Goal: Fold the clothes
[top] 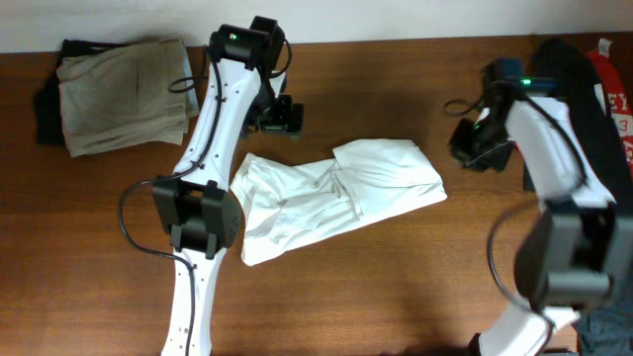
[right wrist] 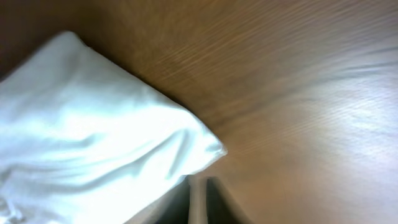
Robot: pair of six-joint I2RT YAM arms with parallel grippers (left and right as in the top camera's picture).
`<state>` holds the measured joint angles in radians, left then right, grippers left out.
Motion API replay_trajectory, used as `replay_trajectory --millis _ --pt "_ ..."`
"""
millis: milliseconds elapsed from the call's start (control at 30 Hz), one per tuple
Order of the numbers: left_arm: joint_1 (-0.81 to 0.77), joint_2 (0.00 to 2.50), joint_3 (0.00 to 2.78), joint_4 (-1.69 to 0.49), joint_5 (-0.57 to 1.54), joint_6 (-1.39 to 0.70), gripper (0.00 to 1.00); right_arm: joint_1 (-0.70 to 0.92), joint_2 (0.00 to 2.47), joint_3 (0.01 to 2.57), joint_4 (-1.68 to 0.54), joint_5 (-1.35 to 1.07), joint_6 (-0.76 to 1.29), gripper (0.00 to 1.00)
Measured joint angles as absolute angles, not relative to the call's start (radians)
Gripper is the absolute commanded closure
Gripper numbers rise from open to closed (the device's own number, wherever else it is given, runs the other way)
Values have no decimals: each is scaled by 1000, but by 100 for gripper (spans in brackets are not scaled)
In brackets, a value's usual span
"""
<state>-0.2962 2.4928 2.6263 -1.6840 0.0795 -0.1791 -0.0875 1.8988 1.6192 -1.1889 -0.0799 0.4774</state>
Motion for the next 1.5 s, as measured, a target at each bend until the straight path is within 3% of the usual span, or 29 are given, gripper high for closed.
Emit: replay_trajectory --millis 33,67,133,167,233,367,500,633,733,933,967,1000,1033,1067,1100,1167,1267,1333,1500 --pt "-282 2493 2615 -1685 63 -201 1 -88 1830 1619 -1196 -47 480 11" --pt "-263 2493 2603 -1684 54 -212 1 -88 1771 1620 -1201 -11 469 14" --pt "-173 2493 2580 -1685 41 -229 1 -88 1739 1620 -1177 3 409 43" --pt "-114 2493 2579 -1685 75 -229 1 -88 1756 1619 -1092 -77 302 65" --pt "6 2493 2577 -1687 176 -208 1 -88 1810 1620 -974 -202 226 71" --pt "6 2493 2519 -1684 231 -152 1 -41 2049 1619 -885 -454 110 73" --pt "-8 2493 2357 -1663 202 -138 1 46 2150 1619 -810 -492 107 73" --pt "-7 2493 2279 -1622 198 -138 1 44 2164 1619 -810 -381 140 73" --pt "-7 2493 2279 -1619 198 -138 1 46 2197 1619 -806 -262 191 81" --pt "-7 2493 2279 -1608 198 -134 1 18 2197 1637 -876 9 461 89" --pt "-7 2493 2279 -1608 199 -130 1 5 2197 1640 -907 34 535 89" --pt "-10 2493 2279 -1614 209 -114 1 3 2197 1641 -922 49 577 80" --pt "-17 2493 2279 -1618 216 -101 1 3 2194 1641 -943 60 605 60" --pt "-30 2493 2279 -1617 221 -93 1 1 2183 1636 -961 70 629 6" --pt "-56 2493 2279 -1608 226 -84 2 0 2158 1628 -970 72 624 1" --pt "-101 2493 2279 -1594 230 -74 16 -1 2065 1629 -991 63 558 1" --pt "-126 2493 2279 -1616 279 -42 13 -8 1890 1754 -1100 -25 435 1" --pt "-120 2492 2246 -1607 371 41 2 -31 1838 1890 -1236 -94 360 1" --pt "-139 2449 2002 -1446 554 120 2 -91 1814 1979 -1280 -126 323 1"
